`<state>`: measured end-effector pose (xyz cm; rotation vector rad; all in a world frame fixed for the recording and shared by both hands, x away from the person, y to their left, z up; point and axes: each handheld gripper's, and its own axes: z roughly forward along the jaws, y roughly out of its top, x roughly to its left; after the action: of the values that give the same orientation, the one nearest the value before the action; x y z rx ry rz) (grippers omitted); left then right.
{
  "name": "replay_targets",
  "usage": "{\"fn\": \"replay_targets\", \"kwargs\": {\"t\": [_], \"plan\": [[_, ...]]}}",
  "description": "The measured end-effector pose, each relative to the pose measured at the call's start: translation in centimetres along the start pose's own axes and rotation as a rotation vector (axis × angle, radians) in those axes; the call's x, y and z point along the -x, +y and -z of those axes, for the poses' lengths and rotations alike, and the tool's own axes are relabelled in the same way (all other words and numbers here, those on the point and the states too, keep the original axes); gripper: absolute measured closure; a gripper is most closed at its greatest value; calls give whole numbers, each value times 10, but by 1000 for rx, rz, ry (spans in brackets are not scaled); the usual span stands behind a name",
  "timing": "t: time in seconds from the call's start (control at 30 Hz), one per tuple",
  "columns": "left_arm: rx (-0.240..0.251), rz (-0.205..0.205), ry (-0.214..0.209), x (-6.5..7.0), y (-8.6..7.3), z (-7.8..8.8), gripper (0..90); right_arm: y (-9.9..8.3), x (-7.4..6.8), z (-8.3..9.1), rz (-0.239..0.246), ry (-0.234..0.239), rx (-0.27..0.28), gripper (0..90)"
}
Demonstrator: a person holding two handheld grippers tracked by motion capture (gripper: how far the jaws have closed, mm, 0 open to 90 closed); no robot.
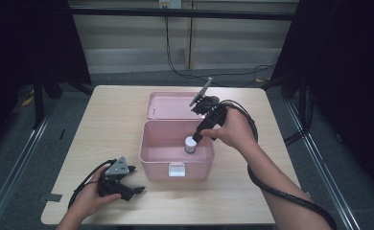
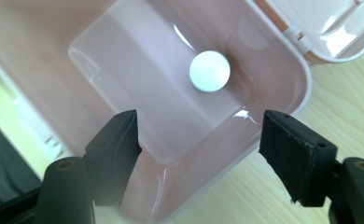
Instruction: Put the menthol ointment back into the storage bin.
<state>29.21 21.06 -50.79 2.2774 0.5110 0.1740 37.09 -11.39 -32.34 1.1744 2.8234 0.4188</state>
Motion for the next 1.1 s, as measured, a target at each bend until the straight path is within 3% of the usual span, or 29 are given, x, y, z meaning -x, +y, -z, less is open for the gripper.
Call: {"fn": "replay_targets", "kwargs": {"t": [0.17,0.47,0.6,0.87,1.1], "plan": [[-1,-2,0,0,0,0,147,-3,-5,7,52,0,-47,271],[-1,-2,0,0,0,0,147,-11,-6,18,90,-1,-59,251],[-1,-2,0,0,0,0,147,-17,-2,20,92,8,-69,238],[-1,-2,0,0,0,0,147,-33,10,27,80,16,-33,235],[-1,-2,0,0,0,0,147,-46,21,32,49,12,-25,209]]}}
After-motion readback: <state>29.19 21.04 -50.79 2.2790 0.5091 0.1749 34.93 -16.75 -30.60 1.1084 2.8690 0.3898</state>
